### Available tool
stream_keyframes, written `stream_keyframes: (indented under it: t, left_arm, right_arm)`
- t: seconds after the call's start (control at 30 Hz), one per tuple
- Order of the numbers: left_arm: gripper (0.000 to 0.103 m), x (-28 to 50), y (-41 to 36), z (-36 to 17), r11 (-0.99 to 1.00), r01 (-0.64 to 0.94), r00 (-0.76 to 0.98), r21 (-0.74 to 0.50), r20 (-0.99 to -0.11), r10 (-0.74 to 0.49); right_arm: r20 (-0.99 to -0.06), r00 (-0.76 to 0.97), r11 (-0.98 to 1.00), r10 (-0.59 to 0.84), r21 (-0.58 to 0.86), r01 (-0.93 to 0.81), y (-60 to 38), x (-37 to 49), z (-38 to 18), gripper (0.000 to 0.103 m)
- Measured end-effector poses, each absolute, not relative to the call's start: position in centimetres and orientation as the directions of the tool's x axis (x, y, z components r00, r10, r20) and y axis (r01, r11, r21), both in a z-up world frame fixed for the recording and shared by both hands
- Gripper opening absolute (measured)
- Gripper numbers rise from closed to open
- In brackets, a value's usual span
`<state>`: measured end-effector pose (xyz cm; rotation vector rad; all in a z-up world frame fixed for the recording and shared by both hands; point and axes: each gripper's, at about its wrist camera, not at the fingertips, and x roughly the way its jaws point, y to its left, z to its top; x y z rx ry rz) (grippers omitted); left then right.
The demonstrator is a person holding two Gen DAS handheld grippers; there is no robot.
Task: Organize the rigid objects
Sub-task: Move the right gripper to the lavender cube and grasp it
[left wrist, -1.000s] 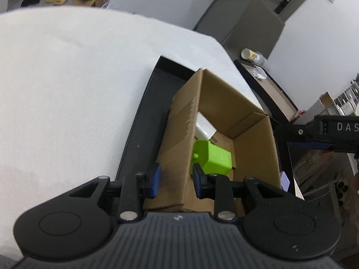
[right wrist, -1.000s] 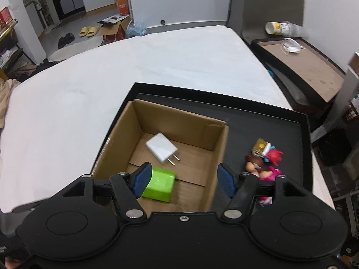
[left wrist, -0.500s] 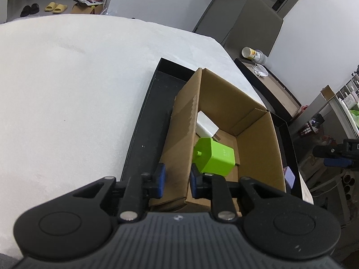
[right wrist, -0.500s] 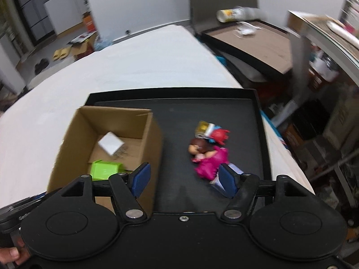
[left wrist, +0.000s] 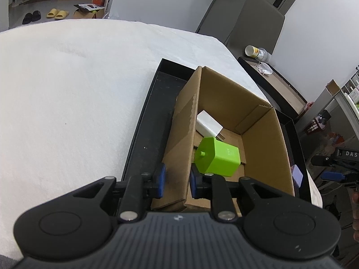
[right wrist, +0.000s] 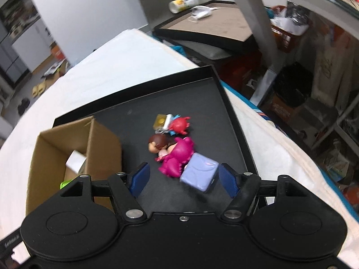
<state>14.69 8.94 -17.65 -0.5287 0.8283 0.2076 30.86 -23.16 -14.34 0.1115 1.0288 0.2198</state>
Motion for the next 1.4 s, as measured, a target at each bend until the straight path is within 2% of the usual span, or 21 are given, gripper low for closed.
stream_keyframes:
  t: [0.37,0.77,0.93,1.0,1.03,1.4]
  left_arm:
    - [0.021,15.1,8.5,-18.0,0.863,-0.387,0.641,-0.324,-0.767,-0.001]
    - [0.021,15.6,7.8,-18.1,0.868,-0.413,0.624,-0.275,-0.78,0.049]
    - [0.021,15.5,7.5,-17.9,0.874,-0.41,0.625,-0.262,-0.778,0.06]
    - [0.021,15.5,7.5,-18.0,0.876,-0.408,0.623,-0.257,-0.78,0.061]
    - [0.021,15.5,7.5,-18.1,0.876,-0.407,0.621,-0.257,-0.781,0.059]
    - [0.021,15.5,7.3,-18.0,0.884,-0.399,0.62,-0.243,-0.782,0.065]
  right_arm:
    - [-0.839,0.495,0.968,0.225,0.252,-0.012,-24.4,31.9,-17.0,0.069]
    - [-0.879,0.45,0.986,0.156,0.162,-0.026,-23.4,33.4,-20.5,0.069]
    - [-0.9,0.418,0.992,0.124,0.12,-0.038,-23.4,33.0,-20.8,0.06]
    - [-0.9,0.414,0.991,0.134,0.124,-0.051,-23.3,32.8,-20.5,0.045]
    - [-0.9,0.413,0.991,0.137,0.125,-0.055,-23.3,32.7,-20.5,0.042]
    - [-0.897,0.423,0.992,0.127,0.12,-0.043,-24.2,31.8,-19.9,0.04]
